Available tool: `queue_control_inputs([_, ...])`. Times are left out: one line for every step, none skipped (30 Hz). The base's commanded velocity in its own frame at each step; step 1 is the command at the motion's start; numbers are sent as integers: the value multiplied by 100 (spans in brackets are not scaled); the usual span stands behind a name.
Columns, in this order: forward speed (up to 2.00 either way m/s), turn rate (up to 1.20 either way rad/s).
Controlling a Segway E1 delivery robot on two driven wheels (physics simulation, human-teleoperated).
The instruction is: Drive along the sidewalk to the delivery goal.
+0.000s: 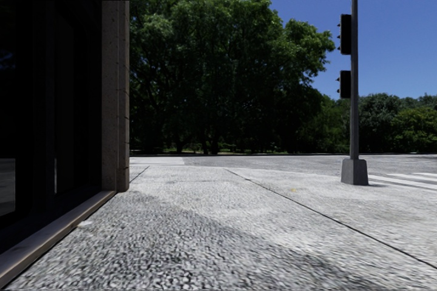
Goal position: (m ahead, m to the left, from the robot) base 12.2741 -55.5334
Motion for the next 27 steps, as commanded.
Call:
queue_control_inputs([190, -57])
queue_control_inputs([190, -57])
queue_control_inputs([190, -57])
queue_control_inputs([190, -57])
queue_control_inputs([190, -57])
queue_control_inputs([190, -57])
queue_control_inputs([190, -57])
queue_control_inputs([190, -57])
queue_control_inputs([190, -57])
queue_control_inputs([190, -57])
queue_control_inputs([189, -57])
queue_control_inputs([187, -58])
queue_control_inputs([186, -59])
queue_control_inputs([186, -59])
queue_control_inputs([186, -59])
queue_control_inputs([186, -60])
queue_control_inputs([186, -61])
queue_control_inputs([186, -62])
queue_control_inputs([186, -62])
queue_control_inputs([186, -62])
queue_control_inputs([185, -62])
queue_control_inputs([185, -62])
queue_control_inputs([185, -62])
queue_control_inputs([185, -62])
queue_control_inputs([185, -62])
queue_control_inputs([185, -62])
queue_control_inputs([185, -62])
